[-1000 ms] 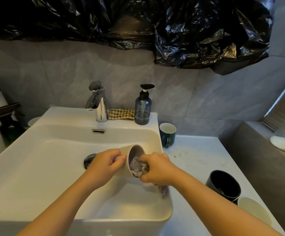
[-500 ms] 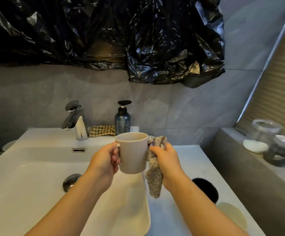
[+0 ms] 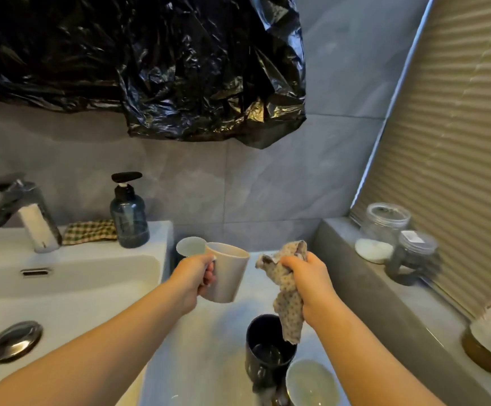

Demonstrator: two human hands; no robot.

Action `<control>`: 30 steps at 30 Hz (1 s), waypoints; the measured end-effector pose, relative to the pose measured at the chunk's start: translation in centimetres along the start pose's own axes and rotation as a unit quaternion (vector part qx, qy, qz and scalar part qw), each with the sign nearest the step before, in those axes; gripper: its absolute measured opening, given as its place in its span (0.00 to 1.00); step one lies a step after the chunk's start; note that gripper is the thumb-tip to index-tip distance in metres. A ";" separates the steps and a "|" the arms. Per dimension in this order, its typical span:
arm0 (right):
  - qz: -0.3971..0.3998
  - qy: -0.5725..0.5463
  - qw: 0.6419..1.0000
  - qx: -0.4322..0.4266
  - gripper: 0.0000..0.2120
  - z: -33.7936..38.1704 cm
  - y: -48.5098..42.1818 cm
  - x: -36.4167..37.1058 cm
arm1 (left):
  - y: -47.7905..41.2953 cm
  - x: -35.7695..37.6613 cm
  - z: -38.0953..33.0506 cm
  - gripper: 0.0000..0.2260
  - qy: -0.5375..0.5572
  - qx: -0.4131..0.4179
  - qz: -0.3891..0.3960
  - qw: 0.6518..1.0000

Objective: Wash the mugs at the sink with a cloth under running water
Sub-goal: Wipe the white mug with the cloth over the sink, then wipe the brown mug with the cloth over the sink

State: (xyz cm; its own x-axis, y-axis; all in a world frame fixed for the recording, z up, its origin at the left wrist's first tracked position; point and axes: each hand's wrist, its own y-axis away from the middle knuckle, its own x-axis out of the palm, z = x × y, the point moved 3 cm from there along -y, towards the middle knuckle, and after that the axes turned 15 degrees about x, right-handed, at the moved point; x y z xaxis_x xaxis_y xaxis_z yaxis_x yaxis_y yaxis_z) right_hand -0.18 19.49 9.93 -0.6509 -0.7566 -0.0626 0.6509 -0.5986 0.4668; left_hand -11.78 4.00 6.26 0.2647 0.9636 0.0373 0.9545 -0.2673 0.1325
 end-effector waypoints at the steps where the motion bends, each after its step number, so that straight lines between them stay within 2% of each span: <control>1: -0.001 -0.002 1.000 0.004 0.04 0.0 -0.7 -0.5 | -0.5 0.7 0.5 0.16 -0.001 0.001 -0.002 1.000; 12: -0.004 -0.009 0.999 0.044 0.02 -2.6 -5.7 -2.9 | -0.7 2.6 7.4 0.17 0.005 0.038 -0.053 0.998; 17: 0.023 -0.015 0.997 0.076 0.04 -4.1 -4.9 -2.3 | 0.4 1.5 10.0 0.18 0.008 0.022 -0.047 0.999; 19: 0.028 -0.022 0.996 0.085 0.03 -4.3 -4.3 -2.3 | 0.6 1.3 10.4 0.18 0.006 0.016 -0.022 1.000; 22: 0.028 -0.017 0.996 0.085 0.03 -4.5 -3.4 -2.2 | 1.0 1.3 10.5 0.18 -0.040 0.002 0.024 0.999; 25: 0.025 -0.018 0.997 0.075 0.02 -4.7 -2.5 -2.5 | 1.4 1.0 10.8 0.14 -0.092 -0.036 0.034 0.995; 28: 0.003 -0.010 0.998 0.056 0.02 -4.6 -1.4 -3.2 | 2.1 0.9 10.6 0.13 -0.168 -0.076 0.061 0.981; 30: -0.019 0.007 0.999 0.036 0.03 -4.5 -0.7 -3.9 | 2.7 0.8 10.4 0.13 -0.197 -0.073 0.070 0.975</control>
State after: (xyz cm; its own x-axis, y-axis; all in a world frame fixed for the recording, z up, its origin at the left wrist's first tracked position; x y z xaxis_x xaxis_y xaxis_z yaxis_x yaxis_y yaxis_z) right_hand 3.69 21.63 5.86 -0.6686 -0.7376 -0.0941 0.5958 -0.6071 0.5257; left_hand -7.51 4.07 -3.64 0.4500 0.8355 -0.3152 0.8835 -0.3650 0.2937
